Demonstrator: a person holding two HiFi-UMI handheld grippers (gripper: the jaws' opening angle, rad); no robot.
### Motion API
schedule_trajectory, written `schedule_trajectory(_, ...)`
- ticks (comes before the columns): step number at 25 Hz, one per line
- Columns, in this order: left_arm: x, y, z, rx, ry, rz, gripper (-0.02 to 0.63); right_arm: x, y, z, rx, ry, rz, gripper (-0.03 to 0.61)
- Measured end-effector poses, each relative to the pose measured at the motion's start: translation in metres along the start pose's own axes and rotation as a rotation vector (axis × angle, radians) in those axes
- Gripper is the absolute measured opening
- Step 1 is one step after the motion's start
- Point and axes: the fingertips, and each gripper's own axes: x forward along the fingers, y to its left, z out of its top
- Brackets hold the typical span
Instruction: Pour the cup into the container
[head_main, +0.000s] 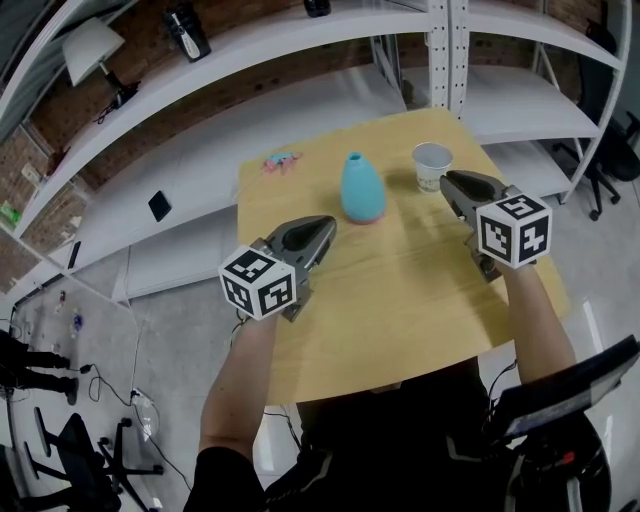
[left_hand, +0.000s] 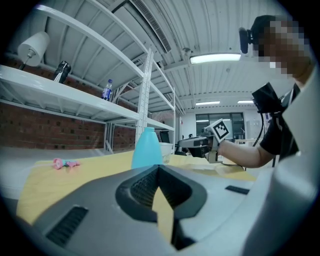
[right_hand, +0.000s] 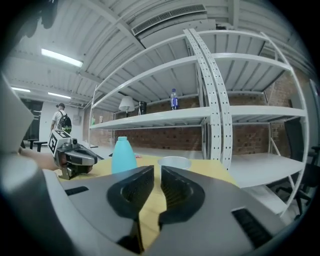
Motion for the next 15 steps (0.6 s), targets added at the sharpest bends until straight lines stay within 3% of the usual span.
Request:
schedule_trajectory(1, 0.001, -0.003, -0.001, 0.014, 0.015, -0.002, 0.000, -0.001, 0.002, 0.001, -0.004, -0.003, 0.001, 0.032)
schedule_trajectory(4, -0.001, -0.014, 0.000, 0.054, 0.037, -0.005, 0.000, -0.007, 0.011, 0.005, 0.003, -0.024, 0.013, 0.017)
schedule_trajectory(15, -0.030, -0.057, 0.038, -0.001, -0.062, 0.026, 0.000, -0.037, 0.050, 0.014, 0.020, -0.083, 0.054, 0.002)
